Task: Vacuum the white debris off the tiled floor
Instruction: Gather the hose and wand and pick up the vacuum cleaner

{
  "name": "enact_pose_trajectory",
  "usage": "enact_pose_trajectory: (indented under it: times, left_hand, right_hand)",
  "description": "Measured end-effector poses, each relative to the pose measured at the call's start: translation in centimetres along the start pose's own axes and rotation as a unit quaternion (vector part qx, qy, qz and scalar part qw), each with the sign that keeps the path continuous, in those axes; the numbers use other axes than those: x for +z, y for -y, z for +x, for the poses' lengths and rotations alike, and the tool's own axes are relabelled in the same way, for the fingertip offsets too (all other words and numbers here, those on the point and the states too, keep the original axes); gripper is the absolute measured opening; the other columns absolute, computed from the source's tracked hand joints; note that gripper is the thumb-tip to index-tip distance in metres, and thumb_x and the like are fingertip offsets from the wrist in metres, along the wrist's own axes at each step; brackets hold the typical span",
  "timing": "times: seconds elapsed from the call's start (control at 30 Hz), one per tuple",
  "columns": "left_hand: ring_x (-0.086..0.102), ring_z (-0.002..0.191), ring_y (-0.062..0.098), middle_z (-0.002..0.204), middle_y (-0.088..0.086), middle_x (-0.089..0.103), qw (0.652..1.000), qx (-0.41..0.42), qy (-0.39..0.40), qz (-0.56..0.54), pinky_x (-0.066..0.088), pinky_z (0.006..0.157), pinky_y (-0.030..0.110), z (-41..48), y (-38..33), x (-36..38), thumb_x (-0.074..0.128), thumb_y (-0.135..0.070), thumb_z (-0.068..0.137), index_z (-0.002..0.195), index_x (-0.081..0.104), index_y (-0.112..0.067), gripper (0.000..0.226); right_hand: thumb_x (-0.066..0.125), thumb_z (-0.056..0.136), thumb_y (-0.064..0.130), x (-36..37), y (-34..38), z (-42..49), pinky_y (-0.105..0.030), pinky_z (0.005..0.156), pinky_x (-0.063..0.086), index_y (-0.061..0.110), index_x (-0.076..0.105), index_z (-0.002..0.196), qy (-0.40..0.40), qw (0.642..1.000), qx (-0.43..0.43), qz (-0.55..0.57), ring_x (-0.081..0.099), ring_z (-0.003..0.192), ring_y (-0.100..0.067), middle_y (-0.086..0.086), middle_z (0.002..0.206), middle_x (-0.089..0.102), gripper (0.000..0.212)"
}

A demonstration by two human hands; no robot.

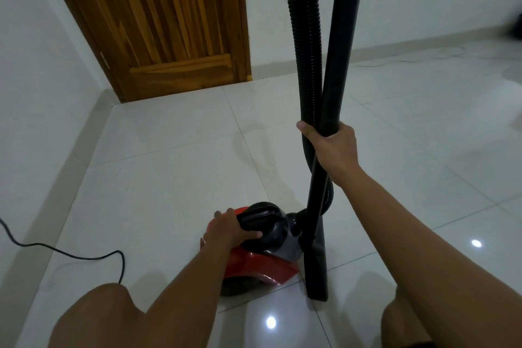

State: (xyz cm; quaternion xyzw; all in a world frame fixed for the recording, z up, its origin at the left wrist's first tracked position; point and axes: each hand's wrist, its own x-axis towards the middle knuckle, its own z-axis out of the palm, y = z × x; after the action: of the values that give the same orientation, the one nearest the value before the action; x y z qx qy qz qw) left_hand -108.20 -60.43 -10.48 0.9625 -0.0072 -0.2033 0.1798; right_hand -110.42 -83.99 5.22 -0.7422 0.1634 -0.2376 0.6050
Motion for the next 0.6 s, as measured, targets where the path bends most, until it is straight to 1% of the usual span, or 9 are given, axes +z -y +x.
enact_pose_trajectory:
  times: [0.07, 0.13, 0.2, 0.27, 0.33, 0.37, 0.43, 0.47, 0.6]
  left_hand:
    - [0.058, 0.108, 0.023, 0.121, 0.001, 0.057, 0.995, 0.090, 0.018, 0.045, 0.051, 0.091, 0.041, 1.0, -1.0, -0.7, 0.077, -0.064, 0.060, 0.118, 0.053, -0.028, 0.072]
    - [0.062, 0.101, 0.020, 0.113, 0.000, 0.066, 0.984, 0.154, 0.075, 0.051, 0.054, 0.088, 0.036, 2.1, -2.5, -1.2, 0.080, -0.051, 0.068, 0.111, 0.062, -0.025, 0.053]
    - [0.065, 0.097, 0.021, 0.107, 0.003, 0.069, 0.979, 0.160, 0.109, 0.064, 0.056, 0.084, 0.034, 3.1, -3.8, -1.7, 0.083, -0.050, 0.069, 0.109, 0.067, -0.017, 0.053]
    - [0.066, 0.096, 0.023, 0.109, 0.007, 0.070, 0.977, 0.141, 0.138, 0.085, 0.055, 0.080, 0.033, 3.9, -4.0, -1.9, 0.082, -0.051, 0.070, 0.107, 0.065, -0.014, 0.056]
    - [0.064, 0.104, 0.026, 0.118, 0.008, 0.067, 0.973, 0.128, 0.170, 0.093, 0.051, 0.083, 0.032, 3.8, -3.4, -2.4, 0.080, -0.051, 0.075, 0.115, 0.063, -0.014, 0.057]
    - [0.061, 0.109, 0.027, 0.123, 0.006, 0.064, 0.971, 0.127, 0.181, 0.089, 0.050, 0.088, 0.032, 3.5, -3.1, -3.0, 0.078, -0.051, 0.077, 0.123, 0.060, -0.015, 0.061]
    - [0.057, 0.117, 0.027, 0.133, 0.005, 0.060, 0.971, 0.127, 0.187, 0.074, 0.048, 0.099, 0.037, 1.7, -2.8, -5.1, 0.076, -0.055, 0.077, 0.136, 0.055, -0.020, 0.072]
    - [0.056, 0.119, 0.027, 0.134, 0.004, 0.059, 0.972, 0.126, 0.186, 0.068, 0.047, 0.102, 0.039, 0.6, -3.1, -6.8, 0.075, -0.056, 0.077, 0.139, 0.053, -0.022, 0.074]
    - [0.061, 0.113, 0.026, 0.123, 0.004, 0.065, 0.975, 0.108, 0.192, 0.041, 0.049, 0.098, 0.038, -4.8, -5.3, -16.0, 0.075, -0.052, 0.079, 0.131, 0.060, -0.025, 0.061]
  right_hand:
    - [0.084, 0.079, 0.046, 0.1, 0.0, 0.3, -0.035, 0.078, 0.062, 0.020, 0.073, 0.103, -0.002, 1.000, -0.001, -0.002, 0.072, 0.080, -0.014, 0.004, 0.086, 0.075, 0.038]
    - [0.085, 0.078, 0.047, 0.3, 0.0, 0.7, -0.035, 0.080, 0.062, 0.020, 0.074, 0.103, -0.004, 1.000, -0.003, -0.006, 0.072, 0.081, -0.013, 0.005, 0.086, 0.075, 0.039]
    - [0.087, 0.075, 0.048, 0.4, -0.1, 0.9, -0.036, 0.083, 0.062, 0.023, 0.074, 0.101, -0.008, 1.000, 0.000, -0.007, 0.073, 0.083, -0.012, 0.008, 0.087, 0.075, 0.038]
    - [0.089, 0.071, 0.047, 0.2, 0.4, 1.1, -0.038, 0.084, 0.062, 0.028, 0.072, 0.095, -0.008, 1.000, 0.006, -0.002, 0.073, 0.084, -0.012, 0.008, 0.087, 0.076, 0.035]
    - [0.091, 0.070, 0.044, -0.3, 1.9, 1.4, -0.040, 0.084, 0.063, 0.027, 0.072, 0.093, 0.009, 1.000, 0.017, 0.000, 0.074, 0.084, -0.013, 0.006, 0.088, 0.076, 0.035]
    - [0.092, 0.069, 0.042, -0.5, 3.2, 1.5, -0.041, 0.084, 0.063, 0.024, 0.072, 0.095, 0.018, 1.000, 0.025, 0.001, 0.075, 0.084, -0.014, 0.005, 0.088, 0.077, 0.037]
    - [0.093, 0.069, 0.038, -0.9, 6.5, 1.9, -0.042, 0.083, 0.063, 0.020, 0.073, 0.098, 0.040, 0.998, 0.043, 0.002, 0.075, 0.085, -0.016, 0.002, 0.090, 0.077, 0.040]
    - [0.093, 0.069, 0.037, -0.9, 8.4, 2.2, -0.042, 0.083, 0.063, 0.019, 0.073, 0.099, 0.052, 0.997, 0.051, 0.003, 0.075, 0.085, -0.016, 0.002, 0.090, 0.077, 0.040]
    - [0.096, 0.066, 0.030, -0.4, 18.1, 3.5, -0.043, 0.087, 0.062, 0.020, 0.074, 0.100, 0.094, 0.992, 0.088, 0.013, 0.075, 0.087, -0.016, 0.002, 0.091, 0.078, 0.041]
